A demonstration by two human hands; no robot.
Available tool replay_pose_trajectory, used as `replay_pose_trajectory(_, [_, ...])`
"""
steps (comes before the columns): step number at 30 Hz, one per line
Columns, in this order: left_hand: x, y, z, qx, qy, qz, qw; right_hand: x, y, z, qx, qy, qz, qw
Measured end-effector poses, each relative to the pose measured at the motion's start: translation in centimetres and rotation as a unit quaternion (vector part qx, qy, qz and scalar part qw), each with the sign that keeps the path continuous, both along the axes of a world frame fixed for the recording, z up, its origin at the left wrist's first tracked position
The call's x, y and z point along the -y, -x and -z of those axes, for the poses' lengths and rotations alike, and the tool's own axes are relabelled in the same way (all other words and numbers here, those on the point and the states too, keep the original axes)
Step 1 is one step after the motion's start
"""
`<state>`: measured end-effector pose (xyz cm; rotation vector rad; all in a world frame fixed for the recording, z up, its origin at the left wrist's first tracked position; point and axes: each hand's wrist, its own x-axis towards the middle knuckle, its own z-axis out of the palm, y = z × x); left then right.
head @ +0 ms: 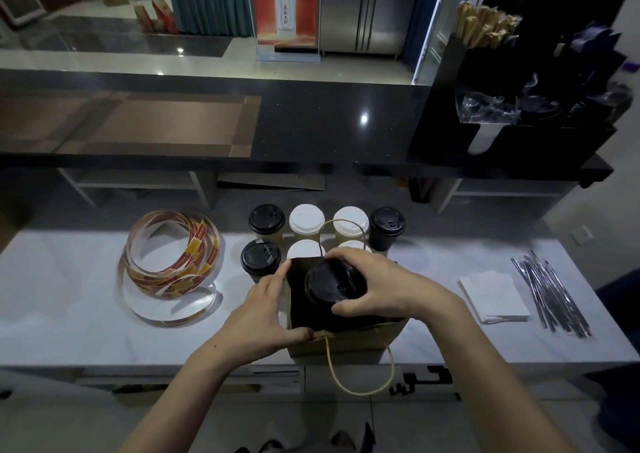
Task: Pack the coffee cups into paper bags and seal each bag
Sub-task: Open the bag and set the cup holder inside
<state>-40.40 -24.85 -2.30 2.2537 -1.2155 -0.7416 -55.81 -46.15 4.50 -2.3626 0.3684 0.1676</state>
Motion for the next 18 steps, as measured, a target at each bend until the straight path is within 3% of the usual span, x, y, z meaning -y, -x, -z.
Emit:
replay_pose_trajectory(6, [0.1, -0.1, -0.2, 0.007, -0.009, 0.002, 1.0, -0.5, -1.1, 1.3, -0.056, 0.069, -0.018, 0.996])
replay_pose_trajectory(18, [0.1, 0.0, -0.3, 0.009, -0.009, 0.003, 1.0, -1.6, -3.7, 3.9, -0.149, 0.091, -0.058, 0.983])
